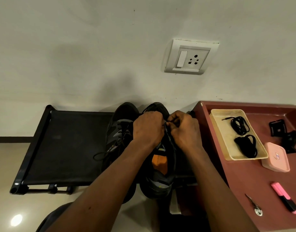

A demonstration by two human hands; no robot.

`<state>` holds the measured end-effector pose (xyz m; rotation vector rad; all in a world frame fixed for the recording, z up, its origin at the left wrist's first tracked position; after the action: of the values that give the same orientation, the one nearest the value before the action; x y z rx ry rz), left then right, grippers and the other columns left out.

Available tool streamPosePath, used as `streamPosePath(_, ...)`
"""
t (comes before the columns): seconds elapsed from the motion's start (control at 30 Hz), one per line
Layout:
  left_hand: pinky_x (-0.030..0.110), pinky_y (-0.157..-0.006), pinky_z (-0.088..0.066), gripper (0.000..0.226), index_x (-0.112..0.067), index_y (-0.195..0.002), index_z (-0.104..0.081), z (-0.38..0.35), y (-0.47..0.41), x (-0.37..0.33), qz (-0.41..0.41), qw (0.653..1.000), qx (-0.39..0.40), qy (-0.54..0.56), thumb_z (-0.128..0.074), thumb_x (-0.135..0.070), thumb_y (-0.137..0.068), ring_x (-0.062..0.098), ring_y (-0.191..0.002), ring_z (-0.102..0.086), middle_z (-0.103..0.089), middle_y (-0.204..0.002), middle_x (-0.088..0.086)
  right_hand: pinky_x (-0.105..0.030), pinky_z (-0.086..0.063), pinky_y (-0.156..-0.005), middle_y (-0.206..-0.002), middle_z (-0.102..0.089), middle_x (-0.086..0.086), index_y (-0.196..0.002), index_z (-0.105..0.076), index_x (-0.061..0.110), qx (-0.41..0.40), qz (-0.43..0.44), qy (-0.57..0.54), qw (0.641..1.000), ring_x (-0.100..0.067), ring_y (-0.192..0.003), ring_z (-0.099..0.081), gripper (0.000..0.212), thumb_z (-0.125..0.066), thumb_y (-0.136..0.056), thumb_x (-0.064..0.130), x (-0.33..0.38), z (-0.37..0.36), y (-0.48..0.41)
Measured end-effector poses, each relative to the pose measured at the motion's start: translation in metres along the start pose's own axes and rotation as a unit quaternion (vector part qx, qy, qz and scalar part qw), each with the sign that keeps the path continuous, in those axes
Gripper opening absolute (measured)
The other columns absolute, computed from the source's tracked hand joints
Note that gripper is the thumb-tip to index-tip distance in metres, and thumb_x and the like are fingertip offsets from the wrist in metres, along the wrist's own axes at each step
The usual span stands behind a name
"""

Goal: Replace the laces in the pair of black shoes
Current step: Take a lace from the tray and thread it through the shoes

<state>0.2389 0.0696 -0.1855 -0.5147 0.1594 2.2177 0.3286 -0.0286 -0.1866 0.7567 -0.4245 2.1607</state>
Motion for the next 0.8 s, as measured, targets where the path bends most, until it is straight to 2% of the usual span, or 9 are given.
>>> streamPosePath(0.07, 0.038, -0.076, -0.059, 0.010, -0.020, -0.096, -0.069, 0.000, 0.001, -0.002, -0.006, 1.000, -0.009, -0.020, -0.060, -0.023, -0.099, 0.022, -0.085, -0.066, -0.067, -0.093, 0.001, -0.029, -0.058, -0.075, -0.087, -0.072, 0.008, -0.089, -0.075, 0.024, 0.007, -0.011, -0.003, 1.000, -0.004, -0.081, -0.067, 0.014, -0.076, -0.092, 0.011, -0.003, -0.003, -0.001)
streamPosePath(0.1, 0.037, -0.075, -0.058, 0.011, -0.020, -0.096, -0.069, 0.000, 0.001, -0.003, -0.009, 0.999, -0.012, -0.028, -0.059, -0.022, -0.100, 0.022, -0.084, -0.066, -0.066, -0.093, 0.001, -0.027, -0.058, -0.076, -0.088, -0.073, 0.009, -0.089, -0.076, 0.024, 0.012, -0.021, -0.010, 1.000, -0.004, -0.082, -0.067, 0.013, -0.076, -0.093, 0.011, -0.005, -0.003, -0.002)
streamPosePath(0.2, 0.036, -0.073, -0.056, 0.013, -0.020, -0.096, -0.068, 0.000, 0.002, -0.004, -0.016, 0.999, -0.019, -0.034, -0.058, -0.024, -0.102, 0.022, -0.085, -0.065, -0.065, -0.095, 0.001, -0.009, -0.047, -0.062, -0.085, -0.072, 0.014, -0.085, -0.076, 0.028, 0.030, -0.050, -0.035, 0.998, 0.002, -0.077, -0.066, 0.019, -0.074, -0.095, 0.012, -0.011, -0.006, -0.002)
streamPosePath(0.23, 0.037, -0.073, -0.057, 0.014, -0.020, -0.095, -0.068, 0.000, 0.002, -0.004, -0.017, 0.999, -0.020, -0.035, -0.057, -0.025, -0.102, 0.022, -0.085, -0.065, -0.065, -0.095, 0.002, -0.007, -0.044, -0.059, -0.084, -0.072, 0.014, -0.086, -0.077, 0.027, 0.035, -0.054, -0.040, 0.997, 0.002, -0.076, -0.066, 0.019, -0.072, -0.096, 0.012, -0.012, -0.007, -0.001)
streamPosePath(0.37, 0.034, -0.071, -0.052, 0.014, -0.018, -0.089, -0.059, -0.003, 0.001, -0.003, -0.029, 0.999, -0.014, -0.030, -0.056, -0.023, -0.102, 0.023, -0.086, -0.065, -0.061, -0.093, 0.002, -0.018, -0.045, -0.057, -0.078, -0.072, 0.010, -0.085, -0.077, 0.026, 0.049, -0.056, -0.054, 0.996, -0.002, -0.065, -0.065, 0.017, -0.067, -0.099, 0.022, -0.008, -0.003, 0.000)
streamPosePath(0.5, 0.036, -0.077, -0.054, 0.011, -0.018, -0.104, -0.067, -0.004, 0.002, -0.004, -0.052, 0.999, -0.004, -0.007, -0.065, -0.025, -0.096, 0.024, -0.093, -0.064, -0.065, -0.102, 0.003, -0.018, -0.049, -0.061, -0.083, -0.071, 0.014, -0.087, -0.070, 0.035, 0.106, -0.055, -0.056, 0.991, 0.002, -0.071, -0.067, 0.007, -0.075, -0.090, 0.032, -0.006, -0.002, 0.003)
streamPosePath(0.57, 0.039, -0.080, -0.055, 0.013, -0.018, -0.104, -0.067, -0.005, 0.001, -0.002, -0.061, 0.998, 0.002, 0.006, -0.065, -0.025, -0.094, 0.024, -0.093, -0.064, -0.065, -0.102, 0.003, -0.017, -0.051, -0.068, -0.092, -0.070, 0.016, -0.096, -0.069, 0.035, 0.121, -0.059, -0.060, 0.989, 0.003, -0.080, -0.067, 0.012, -0.077, -0.087, 0.032, -0.008, -0.002, 0.004)
streamPosePath(0.67, 0.041, -0.083, -0.054, 0.009, -0.018, -0.100, -0.064, -0.007, -0.002, 0.000, -0.077, 0.996, 0.034, 0.025, -0.064, -0.024, -0.094, 0.024, -0.092, -0.062, -0.063, -0.099, 0.004, -0.018, -0.050, -0.071, -0.101, -0.069, 0.014, -0.116, -0.066, 0.033, 0.150, -0.070, -0.074, 0.983, -0.002, -0.091, -0.067, 0.033, -0.079, -0.086, 0.035, -0.010, -0.002, 0.005)
streamPosePath(0.8, 0.041, -0.083, -0.051, 0.005, -0.017, -0.097, -0.061, -0.010, -0.008, 0.006, -0.088, 0.990, 0.092, 0.059, -0.061, -0.022, -0.095, 0.024, -0.090, -0.059, -0.062, -0.095, 0.003, -0.020, -0.049, -0.064, -0.093, -0.068, 0.011, -0.123, -0.052, 0.035, 0.137, -0.075, -0.045, 0.987, -0.002, -0.083, -0.066, 0.047, -0.080, -0.085, 0.044, -0.009, 0.003, 0.012)
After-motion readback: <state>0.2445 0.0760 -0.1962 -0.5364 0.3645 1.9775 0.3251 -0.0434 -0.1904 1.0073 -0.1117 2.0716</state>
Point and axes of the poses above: each hand's wrist, its own y-axis away from the middle knuckle, its own z-axis out of the back of the hand, x = y × z, the point moved 7 cm from there along -y, towards the middle knuckle
